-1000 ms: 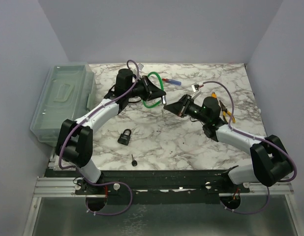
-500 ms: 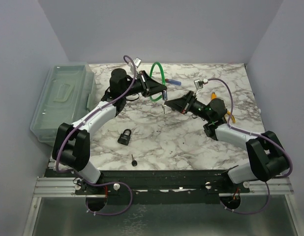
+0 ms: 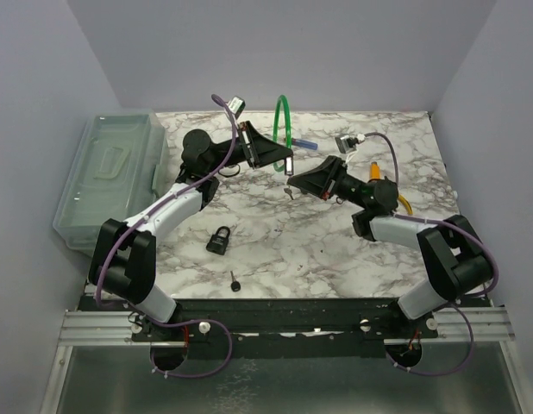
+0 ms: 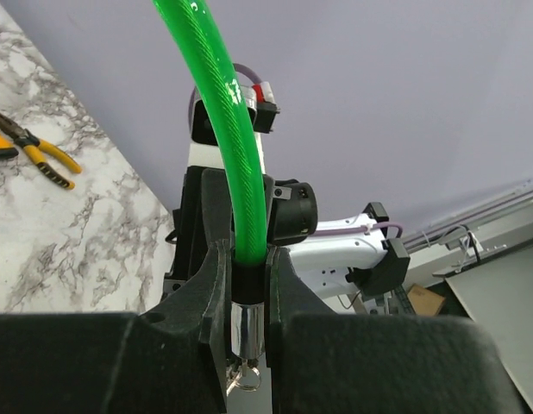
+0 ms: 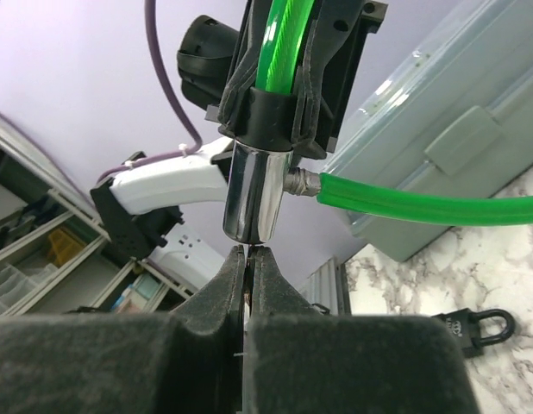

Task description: Unlock with the key

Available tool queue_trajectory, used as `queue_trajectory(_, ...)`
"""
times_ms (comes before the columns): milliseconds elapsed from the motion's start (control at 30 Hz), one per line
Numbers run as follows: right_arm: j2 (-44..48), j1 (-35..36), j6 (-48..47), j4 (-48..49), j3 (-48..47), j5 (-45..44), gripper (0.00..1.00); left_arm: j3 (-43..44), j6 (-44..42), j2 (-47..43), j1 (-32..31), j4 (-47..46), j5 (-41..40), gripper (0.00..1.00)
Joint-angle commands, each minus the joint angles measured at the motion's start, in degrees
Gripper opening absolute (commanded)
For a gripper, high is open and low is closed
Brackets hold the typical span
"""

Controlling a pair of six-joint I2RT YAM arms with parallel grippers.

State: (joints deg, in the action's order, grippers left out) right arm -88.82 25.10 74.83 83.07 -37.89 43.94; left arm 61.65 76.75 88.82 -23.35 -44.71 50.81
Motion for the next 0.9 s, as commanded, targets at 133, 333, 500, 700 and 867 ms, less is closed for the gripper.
queue_trajectory(133,-3.1,-0.5,3.7,13.1,-5.0,1.7,0.01,-1.5,12.0,-0.5,-1.1,-19.0,7.1,0.00)
queue_trajectory(333,-6.5,-0.5,7.1,19.0,-8.6,2.5,0.01,-1.6,25.3,2.3,0.1,-38.4,7.2,0.00)
queue_trajectory(500,-7.4,-0.5,7.4,19.0,-11.9,5.2,0.01,-1.2,29.1,3.2,0.9,-43.6,6.9,0.00)
queue_trajectory(700,-6.6,-0.6,7.5,16.1,-13.2,9.2,0.01,-1.3,29.7,3.2,1.5,-44.4,6.4,0.00)
queue_trajectory(867,-2.1,-0.7,0.9,6.0,-8.9,10.4,0.10,-2.0,29.9,4.1,3.4,-43.3,5.3,0.00)
